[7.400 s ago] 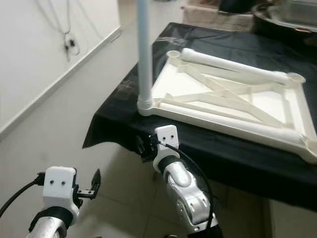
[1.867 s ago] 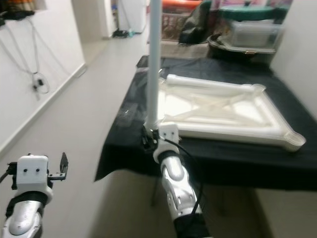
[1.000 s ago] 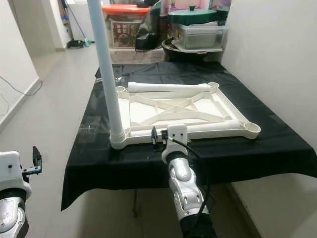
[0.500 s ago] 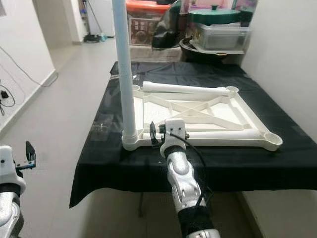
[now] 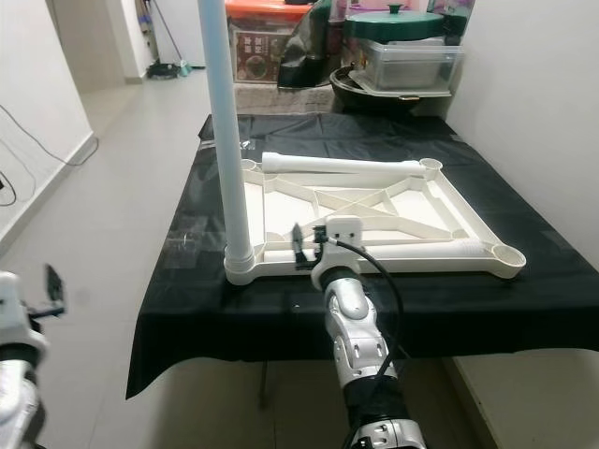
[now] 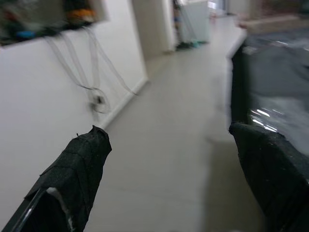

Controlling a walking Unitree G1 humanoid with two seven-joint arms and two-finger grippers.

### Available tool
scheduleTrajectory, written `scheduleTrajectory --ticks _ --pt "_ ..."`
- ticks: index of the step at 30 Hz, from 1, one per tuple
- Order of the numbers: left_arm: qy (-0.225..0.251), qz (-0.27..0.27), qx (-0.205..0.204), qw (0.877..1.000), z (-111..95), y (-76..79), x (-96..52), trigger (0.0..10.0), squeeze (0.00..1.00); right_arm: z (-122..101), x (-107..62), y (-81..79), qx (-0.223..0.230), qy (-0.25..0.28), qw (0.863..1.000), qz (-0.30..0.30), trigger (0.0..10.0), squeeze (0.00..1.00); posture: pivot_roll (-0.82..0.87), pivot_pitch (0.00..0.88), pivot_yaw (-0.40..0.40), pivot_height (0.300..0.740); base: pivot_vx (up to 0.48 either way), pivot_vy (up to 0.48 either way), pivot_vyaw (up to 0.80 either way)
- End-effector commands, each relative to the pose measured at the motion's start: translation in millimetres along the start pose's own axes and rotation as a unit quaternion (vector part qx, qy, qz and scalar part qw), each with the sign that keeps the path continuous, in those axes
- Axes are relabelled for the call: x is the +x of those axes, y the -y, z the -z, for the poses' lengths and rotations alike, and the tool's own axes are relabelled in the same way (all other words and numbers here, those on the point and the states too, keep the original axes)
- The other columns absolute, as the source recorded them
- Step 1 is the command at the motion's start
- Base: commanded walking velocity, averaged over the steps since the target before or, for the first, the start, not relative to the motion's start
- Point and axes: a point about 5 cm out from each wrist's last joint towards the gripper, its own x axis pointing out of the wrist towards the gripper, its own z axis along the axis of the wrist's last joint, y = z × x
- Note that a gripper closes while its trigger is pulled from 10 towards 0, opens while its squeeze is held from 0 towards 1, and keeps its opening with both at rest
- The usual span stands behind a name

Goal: Building children table

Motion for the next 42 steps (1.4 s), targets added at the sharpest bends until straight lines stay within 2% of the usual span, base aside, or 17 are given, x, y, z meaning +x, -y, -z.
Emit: scheduleTrajectory --ticks 1,2,4,5,8,9,12,16,17,18,19,24,25,30,32,39,42 --pt "-0.013 0.020 -0.005 1.000 6 5.6 -2.7 10.0 0.00 9 -3.4 2.8 0.007 -0.020 1.000 -0.006 10.0 0.00 0.09 0.000 -0.029 0.740 0.000 0.000 0.00" --pt "-0.016 0.029 -0.007 0.999 7 8.4 -4.1 10.0 0.00 10 -3.7 3.8 0.009 -0.022 1.000 -0.008 10.0 0.00 0.09 0.000 -0.029 0.740 0.000 0.000 0.00" --pt "-0.044 0.093 -0.023 0.994 18 27.3 -17.3 10.0 0.00 10 -4.2 22.6 0.005 -0.033 0.999 -0.026 10.0 0.00 0.09 0.000 -0.026 0.740 0.000 0.000 0.00" --pt "-0.044 0.093 -0.023 0.994 18 27.3 -17.3 10.0 0.00 10 -4.2 22.6 0.005 -0.033 0.999 -0.026 10.0 0.00 0.09 0.000 -0.026 0.740 0.000 0.000 0.00" --pt "-0.064 0.157 -0.039 0.985 26 43.7 -31.8 10.0 0.00 7 -4.1 36.3 0.009 -0.039 0.997 -0.060 10.0 0.00 0.09 0.000 -0.024 0.740 0.000 0.000 0.00" --pt "-0.067 0.182 -0.044 0.980 26 50.8 -39.2 10.0 0.00 2 -3.3 39.0 0.015 -0.042 0.994 -0.098 10.0 1.00 0.08 0.022 -0.018 0.740 0.000 0.000 0.00" --pt "-0.073 0.244 -0.047 0.966 25 67.5 -58.5 10.0 0.00 -12 0.8 42.9 0.011 -0.043 0.982 -0.184 10.0 1.00 0.08 0.054 -0.012 0.740 0.000 0.000 0.00" --pt "-0.073 0.266 -0.043 0.960 23 73.1 -65.7 10.0 0.00 -18 3.0 42.4 0.010 -0.042 0.977 -0.208 10.0 1.00 0.09 0.079 -0.016 0.740 0.000 0.000 0.00" --pt "-0.068 0.276 -0.037 0.958 21 75.2 -69.4 10.0 0.00 -23 4.0 38.5 0.011 -0.038 0.971 -0.235 10.0 0.56 0.10 0.100 -0.016 0.740 0.000 0.000 0.00" --pt "-0.065 0.284 -0.034 0.956 20 76.5 -72.4 10.0 0.00 -27 4.8 36.1 0.011 -0.035 0.966 -0.256 10.0 0.56 0.10 0.100 -0.016 0.740 0.000 0.000 0.00" --pt "-0.067 0.287 -0.038 0.955 18 76.1 -74.9 10.0 0.00 -31 7.8 31.1 0.007 -0.033 0.959 -0.282 10.0 0.00 0.11 0.123 -0.012 0.740 0.000 0.000 0.00" --pt "-0.068 0.290 -0.047 0.953 16 74.9 -78.9 10.0 0.00 -40 14.2 22.5 0.003 -0.026 0.948 -0.317 10.0 0.00 0.11 0.143 -0.014 0.740 0.000 0.000 0.00" --pt "-0.065 0.296 -0.048 0.952 12 75.6 -83.8 10.0 0.00 -49 22.9 17.6 -0.006 -0.012 0.945 -0.327 10.0 0.00 0.11 0.162 -0.012 0.740 0.000 0.000 0.00" --pt "-0.062 0.300 -0.047 0.951 9 76.6 -88.1 10.0 0.00 -56 32.0 12.1 -0.012 0.002 0.945 -0.326 10.0 0.00 0.12 0.170 -0.014 0.740 0.000 0.000 0.00" --pt "-0.061 0.299 -0.046 0.951 7 76.8 -89.9 10.0 0.00 -59 38.1 2.5 -0.001 0.007 0.940 -0.341 10.0 0.00 0.12 0.178 -0.020 0.740 0.000 0.000 0.00" --pt "-0.061 0.297 -0.045 0.952 6 76.7 -90.9 10.0 0.00 -61 40.1 -5.8 0.005 0.008 0.933 -0.359 10.0 0.00 0.13 0.182 -0.024 0.740 0.000 0.000 0.00" --pt "-0.063 0.294 -0.047 0.953 6 75.9 -92.8 10.0 0.00 -58 39.8 -18.7 0.009 0.008 0.923 -0.386 10.0 0.00 0.13 0.188 -0.027 0.740 0.000 0.000 0.00"
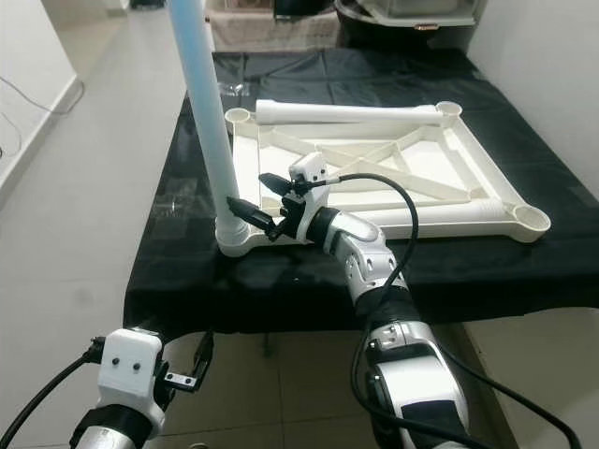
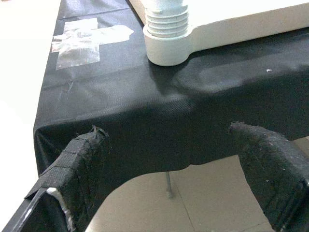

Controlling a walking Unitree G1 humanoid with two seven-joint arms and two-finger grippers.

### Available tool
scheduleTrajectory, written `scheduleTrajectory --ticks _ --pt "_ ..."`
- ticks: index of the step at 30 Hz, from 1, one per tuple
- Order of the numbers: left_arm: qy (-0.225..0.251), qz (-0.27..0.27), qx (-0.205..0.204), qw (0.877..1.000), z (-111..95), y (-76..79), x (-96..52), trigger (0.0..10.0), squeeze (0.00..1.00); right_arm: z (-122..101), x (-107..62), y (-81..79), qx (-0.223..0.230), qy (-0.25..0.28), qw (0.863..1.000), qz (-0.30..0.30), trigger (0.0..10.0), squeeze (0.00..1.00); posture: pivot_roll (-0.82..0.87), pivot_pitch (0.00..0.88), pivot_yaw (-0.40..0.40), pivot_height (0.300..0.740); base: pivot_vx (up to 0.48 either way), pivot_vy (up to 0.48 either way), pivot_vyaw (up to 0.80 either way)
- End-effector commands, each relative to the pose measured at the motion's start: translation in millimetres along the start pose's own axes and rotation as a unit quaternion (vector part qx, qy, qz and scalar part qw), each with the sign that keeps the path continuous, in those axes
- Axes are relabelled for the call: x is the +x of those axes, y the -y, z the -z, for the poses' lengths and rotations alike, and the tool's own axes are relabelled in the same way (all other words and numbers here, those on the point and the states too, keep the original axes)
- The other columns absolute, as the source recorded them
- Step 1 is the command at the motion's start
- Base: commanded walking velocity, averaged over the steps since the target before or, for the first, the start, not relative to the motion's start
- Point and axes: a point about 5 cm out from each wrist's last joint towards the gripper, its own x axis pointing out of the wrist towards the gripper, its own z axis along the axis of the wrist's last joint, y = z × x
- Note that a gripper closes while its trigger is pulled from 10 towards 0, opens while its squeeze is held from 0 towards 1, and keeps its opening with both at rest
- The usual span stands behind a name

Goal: Building children table

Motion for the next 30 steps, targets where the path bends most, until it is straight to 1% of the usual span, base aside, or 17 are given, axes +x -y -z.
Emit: scheduleTrajectory --ticks 1,4,15,19,20,22,24,30 --pt "-0.008 0.011 -0.007 1.000 1 7.9 -3.5 10.0 0.00 -1 6.0 -5.0 -0.004 0.001 1.000 -0.019 10.0 0.00 0.13 0.188 -0.027 0.740 0.000 0.000 0.00" --pt "-0.010 0.011 -0.010 1.000 0 9.2 -5.2 10.0 0.00 0 15.0 -13.4 -0.006 0.005 0.999 -0.046 10.0 0.00 0.13 0.192 -0.028 0.740 0.000 0.000 0.00" --pt "-0.013 0.015 -0.009 1.000 -1 10.1 -5.4 10.0 0.00 -3 30.4 -21.2 -0.021 0.010 0.997 -0.070 10.0 0.00 0.13 0.193 -0.031 0.740 0.000 0.000 0.00" --pt "-0.014 0.015 -0.008 1.000 -1 10.4 -5.6 10.0 0.00 -3 36.4 -24.3 -0.021 0.013 0.997 -0.070 10.0 0.00 0.14 0.193 -0.033 0.740 0.000 0.000 0.00" --pt "-0.015 0.015 -0.008 1.000 -1 10.9 -5.8 10.0 0.00 -4 40.1 -24.5 -0.024 0.017 0.997 -0.066 10.0 0.00 0.14 0.194 -0.032 0.740 0.000 0.000 0.00" --pt "-0.015 0.015 -0.008 1.000 -1 10.9 -5.8 10.0 0.00 -4 40.1 -24.5 -0.024 0.017 0.997 -0.066 10.0 0.00 0.14 0.194 -0.032 0.740 0.000 0.000 0.00" --pt "-0.016 0.016 -0.009 1.000 -1 11.7 -5.8 10.0 0.00 -7 45.4 -23.5 -0.027 0.022 0.998 -0.056 10.0 0.00 0.14 0.196 -0.038 0.740 0.000 0.000 0.00" --pt "-0.017 0.016 -0.010 1.000 -1 12.2 -6.1 10.0 0.00 -10 50.7 -24.0 -0.029 0.027 0.998 -0.051 10.0 0.00 0.14 0.199 -0.043 0.740 0.000 0.000 0.00"
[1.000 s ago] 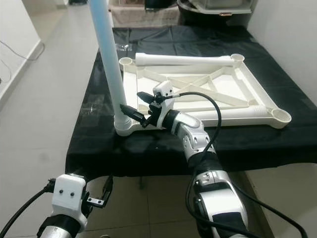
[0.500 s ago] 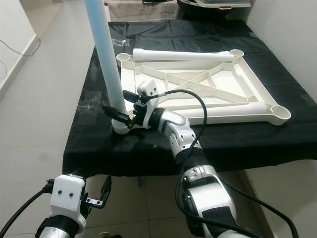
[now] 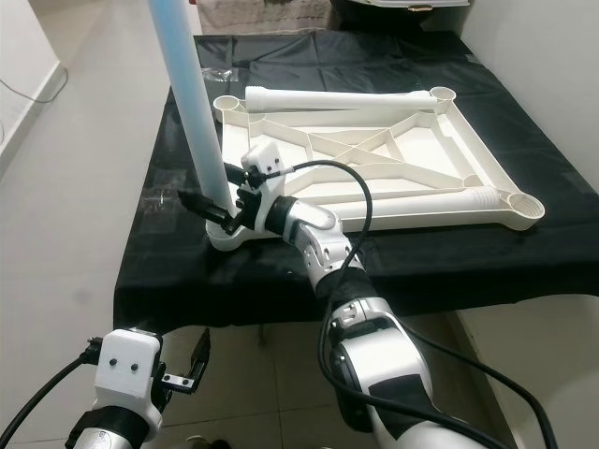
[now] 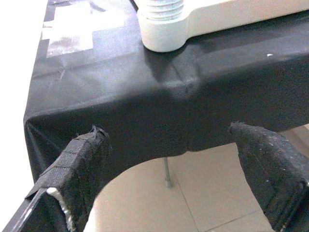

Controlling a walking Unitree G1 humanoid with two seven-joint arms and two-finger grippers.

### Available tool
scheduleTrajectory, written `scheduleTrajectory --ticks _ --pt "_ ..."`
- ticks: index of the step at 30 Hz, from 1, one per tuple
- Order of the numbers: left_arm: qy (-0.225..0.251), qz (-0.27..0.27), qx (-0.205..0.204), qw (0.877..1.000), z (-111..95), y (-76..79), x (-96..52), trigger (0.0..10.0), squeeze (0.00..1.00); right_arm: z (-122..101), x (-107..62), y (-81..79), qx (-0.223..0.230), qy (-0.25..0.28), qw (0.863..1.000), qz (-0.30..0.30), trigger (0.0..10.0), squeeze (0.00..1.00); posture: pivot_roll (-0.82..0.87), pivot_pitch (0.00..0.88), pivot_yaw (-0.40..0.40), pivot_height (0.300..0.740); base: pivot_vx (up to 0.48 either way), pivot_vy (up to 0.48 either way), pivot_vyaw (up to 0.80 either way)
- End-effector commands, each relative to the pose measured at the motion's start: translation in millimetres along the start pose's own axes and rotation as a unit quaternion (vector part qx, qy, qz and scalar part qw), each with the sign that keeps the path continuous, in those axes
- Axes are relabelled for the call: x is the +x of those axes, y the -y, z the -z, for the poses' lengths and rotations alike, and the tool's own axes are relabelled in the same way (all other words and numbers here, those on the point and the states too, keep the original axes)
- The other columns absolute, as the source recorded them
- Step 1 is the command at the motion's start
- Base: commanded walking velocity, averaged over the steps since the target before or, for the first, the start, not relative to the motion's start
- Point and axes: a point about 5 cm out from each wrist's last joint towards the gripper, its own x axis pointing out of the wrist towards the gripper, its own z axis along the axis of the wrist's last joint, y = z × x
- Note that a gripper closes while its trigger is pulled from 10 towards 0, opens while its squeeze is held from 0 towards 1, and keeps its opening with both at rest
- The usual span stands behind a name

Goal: Building children table

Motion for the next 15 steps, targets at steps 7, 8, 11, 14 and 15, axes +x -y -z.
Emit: scheduleTrajectory --ticks 7,8,11,14,15 --pt "-0.008 0.020 -0.017 1.000 0 13.3 -3.9 10.0 0.00 -2 9.4 -3.5 -0.008 0.003 1.000 -0.009 10.0 0.00 0.15 0.200 -0.048 0.740 0.000 0.000 0.00" --pt "-0.008 0.020 -0.017 1.000 0 13.3 -3.9 10.0 0.00 -2 9.4 -3.5 -0.008 0.003 1.000 -0.009 10.0 0.00 0.15 0.200 -0.048 0.740 0.000 0.000 0.00" --pt "-0.009 0.020 -0.017 1.000 0 13.5 -3.7 10.0 0.00 -6 13.8 -3.8 -0.010 0.005 1.000 -0.008 10.0 0.00 0.15 0.200 -0.048 0.740 0.000 0.000 0.00" --pt "-0.009 0.021 -0.017 1.000 0 14.1 -3.2 10.0 0.00 -12 21.6 -4.8 -0.016 0.010 1.000 -0.005 10.0 0.00 0.14 0.201 -0.055 0.740 0.000 0.000 0.00" --pt "-0.009 0.021 -0.017 1.000 0 14.4 -3.1 10.0 0.00 -13 23.5 -5.4 -0.017 0.011 1.000 -0.004 10.0 0.00 0.14 0.201 -0.055 0.740 0.000 0.000 0.00"
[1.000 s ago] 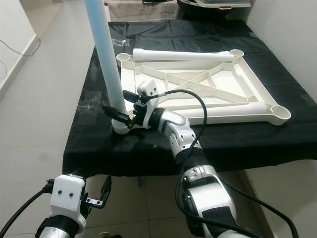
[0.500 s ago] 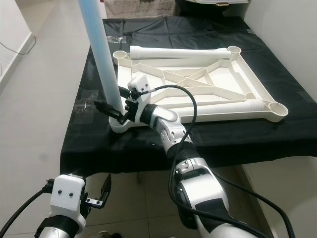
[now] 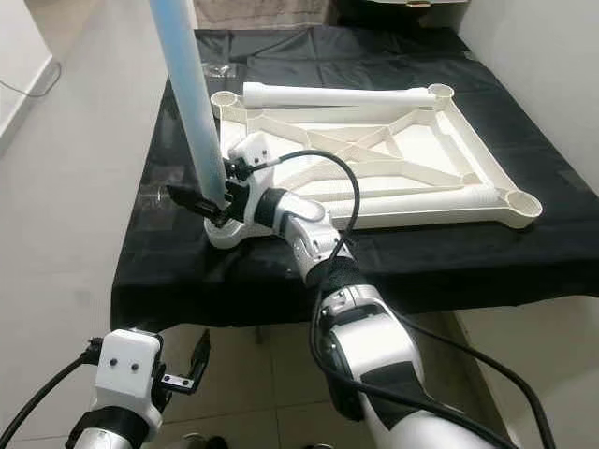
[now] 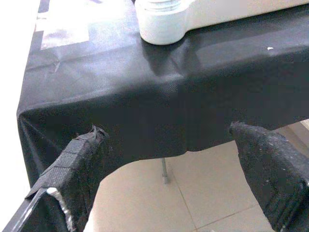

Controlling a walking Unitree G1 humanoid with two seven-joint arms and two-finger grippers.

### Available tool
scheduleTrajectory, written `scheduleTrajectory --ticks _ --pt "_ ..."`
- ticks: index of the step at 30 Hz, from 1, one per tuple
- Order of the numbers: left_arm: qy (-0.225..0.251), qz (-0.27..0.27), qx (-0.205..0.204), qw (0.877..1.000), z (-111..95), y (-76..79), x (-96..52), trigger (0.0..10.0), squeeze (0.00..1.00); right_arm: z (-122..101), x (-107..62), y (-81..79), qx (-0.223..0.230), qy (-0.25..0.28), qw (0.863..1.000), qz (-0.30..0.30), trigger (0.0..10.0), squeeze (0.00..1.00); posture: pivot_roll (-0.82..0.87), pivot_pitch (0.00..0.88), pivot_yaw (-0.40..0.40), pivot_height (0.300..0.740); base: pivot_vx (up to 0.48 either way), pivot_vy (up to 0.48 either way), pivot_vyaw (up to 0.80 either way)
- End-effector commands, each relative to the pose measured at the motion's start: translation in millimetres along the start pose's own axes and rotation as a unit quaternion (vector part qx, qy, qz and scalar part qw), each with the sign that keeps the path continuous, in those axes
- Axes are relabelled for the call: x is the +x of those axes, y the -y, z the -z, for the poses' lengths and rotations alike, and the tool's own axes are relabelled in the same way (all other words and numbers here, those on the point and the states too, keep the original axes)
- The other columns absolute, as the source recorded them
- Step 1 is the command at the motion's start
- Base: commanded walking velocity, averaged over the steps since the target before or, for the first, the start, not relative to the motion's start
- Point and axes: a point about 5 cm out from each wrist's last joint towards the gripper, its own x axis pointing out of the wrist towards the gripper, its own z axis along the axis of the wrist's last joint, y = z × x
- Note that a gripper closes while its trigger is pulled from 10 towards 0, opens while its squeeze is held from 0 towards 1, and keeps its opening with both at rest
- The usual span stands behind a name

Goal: Building children table

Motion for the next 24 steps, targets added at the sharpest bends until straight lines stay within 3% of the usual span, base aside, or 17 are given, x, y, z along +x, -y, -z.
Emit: scheduleTrajectory --ticks 1,23,24 --pt "-0.003 0.022 -0.017 1.000 -2 14.3 -3.2 10.0 0.00 -2 4.6 -2.3 -0.005 0.007 1.000 -0.001 10.0 0.00 0.14 0.201 -0.055 0.740 0.000 0.000 0.00" --pt "-0.002 0.023 -0.020 1.000 -2 18.7 -3.4 10.0 0.00 -7 19.6 -7.9 -0.022 -0.001 1.000 -0.002 10.0 0.00 0.13 0.189 -0.072 0.740 0.000 0.000 0.00" --pt "-0.001 0.023 -0.020 1.000 -2 18.9 -3.6 10.0 0.00 -7 19.4 -7.4 -0.021 -0.002 1.000 0.001 2.5 0.00 0.13 0.188 -0.073 0.740 0.000 0.000 0.00"
